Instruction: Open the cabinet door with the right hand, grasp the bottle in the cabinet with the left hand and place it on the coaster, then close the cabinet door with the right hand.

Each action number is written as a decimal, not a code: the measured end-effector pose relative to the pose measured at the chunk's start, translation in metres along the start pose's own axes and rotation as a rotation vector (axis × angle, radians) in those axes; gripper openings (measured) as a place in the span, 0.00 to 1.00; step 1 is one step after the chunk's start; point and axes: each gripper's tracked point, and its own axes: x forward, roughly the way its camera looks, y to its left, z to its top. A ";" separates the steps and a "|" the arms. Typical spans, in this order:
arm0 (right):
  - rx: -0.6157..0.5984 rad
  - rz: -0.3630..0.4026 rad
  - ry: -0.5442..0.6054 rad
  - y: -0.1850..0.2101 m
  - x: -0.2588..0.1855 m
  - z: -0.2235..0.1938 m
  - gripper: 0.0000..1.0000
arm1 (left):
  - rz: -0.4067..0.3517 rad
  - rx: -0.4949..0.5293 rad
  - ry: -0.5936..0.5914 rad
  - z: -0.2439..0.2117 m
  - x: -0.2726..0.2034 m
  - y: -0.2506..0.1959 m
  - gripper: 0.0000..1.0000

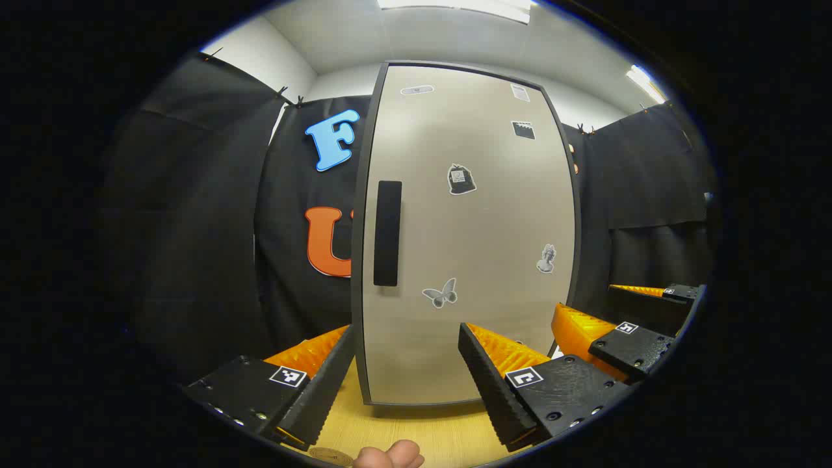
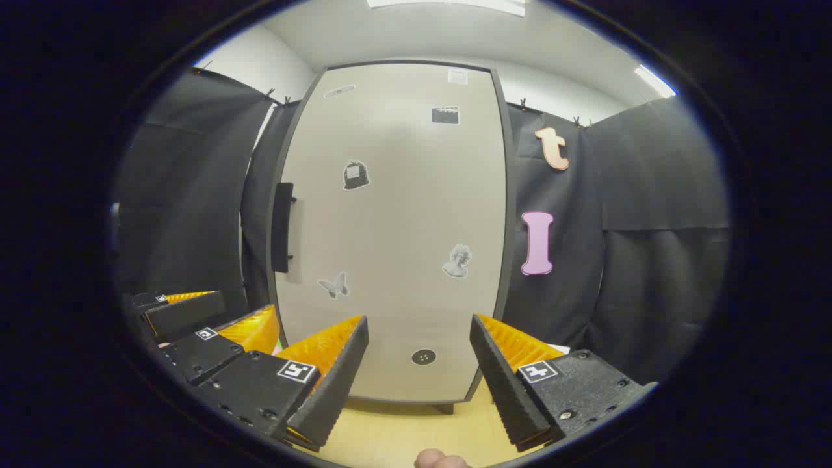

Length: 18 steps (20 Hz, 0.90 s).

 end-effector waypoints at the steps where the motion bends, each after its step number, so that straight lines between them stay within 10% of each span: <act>1: 0.006 0.002 0.003 0.000 0.001 -0.001 0.98 | 0.001 0.002 0.001 0.000 0.000 -0.001 0.95; 18: 0.029 0.046 0.023 0.004 0.008 -0.004 0.98 | 0.010 -0.001 -0.001 0.001 0.002 -0.003 0.95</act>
